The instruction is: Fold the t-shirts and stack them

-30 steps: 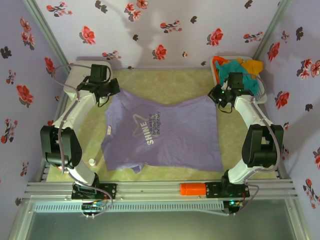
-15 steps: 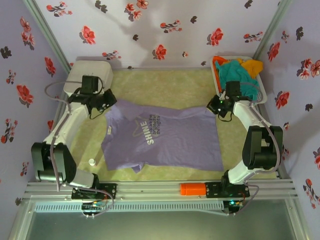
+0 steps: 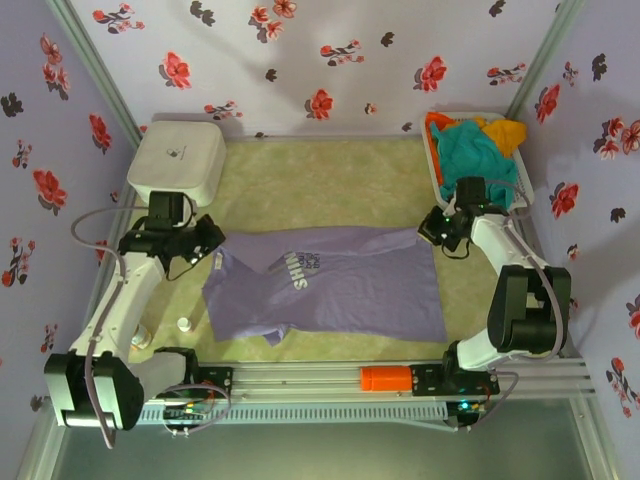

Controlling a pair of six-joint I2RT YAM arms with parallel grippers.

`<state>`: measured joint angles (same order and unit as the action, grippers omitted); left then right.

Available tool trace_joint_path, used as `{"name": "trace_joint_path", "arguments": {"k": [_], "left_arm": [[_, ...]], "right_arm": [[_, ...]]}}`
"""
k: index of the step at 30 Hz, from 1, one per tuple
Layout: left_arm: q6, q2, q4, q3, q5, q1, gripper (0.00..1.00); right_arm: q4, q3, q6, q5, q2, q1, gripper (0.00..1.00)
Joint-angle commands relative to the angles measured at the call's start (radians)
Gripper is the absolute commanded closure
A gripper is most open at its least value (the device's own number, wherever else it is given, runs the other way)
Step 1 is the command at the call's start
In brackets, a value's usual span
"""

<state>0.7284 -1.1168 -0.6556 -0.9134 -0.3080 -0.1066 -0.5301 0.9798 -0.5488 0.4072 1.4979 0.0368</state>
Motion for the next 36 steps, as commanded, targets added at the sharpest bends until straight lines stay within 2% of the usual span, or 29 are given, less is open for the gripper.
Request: {"name": "trace_joint_path", "arguments": {"k": [1, 10, 18, 21, 23, 24, 25, 28, 30, 34, 36], "left_arm": [[0.011, 0.013, -0.025, 0.034, -0.014, 0.015, 1.0], [-0.003, 0.011, -0.031, 0.1, -0.013, 0.027, 0.99], [0.014, 0.047, -0.007, 0.201, -0.003, 0.027, 0.99], [0.007, 0.054, -0.015, 0.217, 0.009, 0.027, 0.96], [-0.007, 0.058, -0.032, 0.221, 0.033, 0.027, 0.87], [-0.015, 0.061, -0.045, 0.22, 0.047, 0.028, 0.77], [-0.025, 0.059, -0.059, 0.217, 0.057, 0.027, 0.68], [-0.061, 0.054, -0.121, 0.189, 0.114, 0.027, 0.52], [-0.077, 0.047, -0.139, 0.16, 0.148, 0.027, 0.49], [-0.087, 0.001, -0.102, 0.107, 0.144, 0.027, 0.49], [-0.073, -0.036, -0.063, 0.086, 0.099, 0.027, 0.5]], "right_arm": [[-0.044, -0.027, 0.033, -0.03, -0.026, 0.012, 1.0], [-0.129, -0.038, 0.079, -0.111, 0.016, 0.043, 1.0], [-0.114, -0.052, 0.079, -0.096, 0.054, 0.042, 1.0], [-0.12, -0.052, 0.08, -0.103, 0.054, 0.042, 1.0], [-0.128, -0.051, 0.081, -0.106, 0.059, 0.043, 1.0], [-0.134, -0.049, 0.082, -0.109, 0.061, 0.042, 0.96], [-0.14, -0.047, 0.082, -0.114, 0.06, 0.041, 0.86], [-0.16, -0.041, 0.085, -0.132, 0.048, 0.041, 0.69], [-0.176, -0.03, 0.085, -0.149, 0.028, 0.04, 0.5], [-0.201, 0.005, 0.088, -0.161, -0.006, 0.032, 0.42], [-0.198, 0.022, 0.082, -0.158, -0.021, 0.018, 0.37]]}}
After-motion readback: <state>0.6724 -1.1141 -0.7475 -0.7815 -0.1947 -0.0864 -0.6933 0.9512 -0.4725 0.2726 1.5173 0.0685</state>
